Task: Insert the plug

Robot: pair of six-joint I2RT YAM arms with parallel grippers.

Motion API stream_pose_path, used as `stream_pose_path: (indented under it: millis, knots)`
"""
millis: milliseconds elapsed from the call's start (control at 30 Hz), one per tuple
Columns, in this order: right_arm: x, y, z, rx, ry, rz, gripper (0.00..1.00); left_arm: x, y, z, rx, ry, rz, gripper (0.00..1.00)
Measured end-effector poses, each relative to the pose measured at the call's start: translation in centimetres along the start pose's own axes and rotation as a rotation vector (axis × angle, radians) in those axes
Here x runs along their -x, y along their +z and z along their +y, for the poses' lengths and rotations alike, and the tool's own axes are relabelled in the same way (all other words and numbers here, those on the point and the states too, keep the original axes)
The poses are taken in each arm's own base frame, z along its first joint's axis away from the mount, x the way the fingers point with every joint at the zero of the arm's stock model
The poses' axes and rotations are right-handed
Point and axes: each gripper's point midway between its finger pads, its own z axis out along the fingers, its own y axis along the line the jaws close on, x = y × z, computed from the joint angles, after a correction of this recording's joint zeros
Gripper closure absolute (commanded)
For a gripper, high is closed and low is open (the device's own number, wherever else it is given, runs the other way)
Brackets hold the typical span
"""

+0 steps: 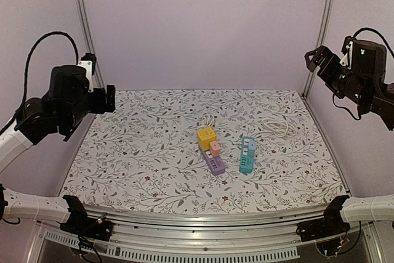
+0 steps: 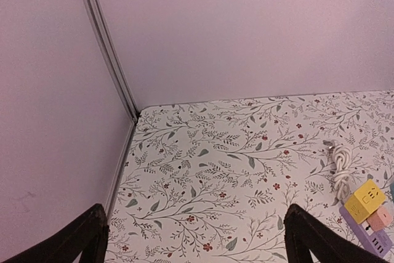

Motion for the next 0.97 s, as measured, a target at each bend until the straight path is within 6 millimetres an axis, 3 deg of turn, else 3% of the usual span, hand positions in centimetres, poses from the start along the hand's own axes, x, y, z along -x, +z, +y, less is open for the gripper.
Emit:
stream_pose_path:
  millis: [567,967]
  knots:
    - [-1.7,2.7,1.9,0.035,-0.106,0.042,0.01,-0.8,1.1,-0.3,0.016,-0.009,0.023,0.01]
    - [-2.0,2.9,2.4,0.058,-0.116,0.055,0.01,-1.5,1.0,-0.1,0.009,-0.024,0.028,0.01]
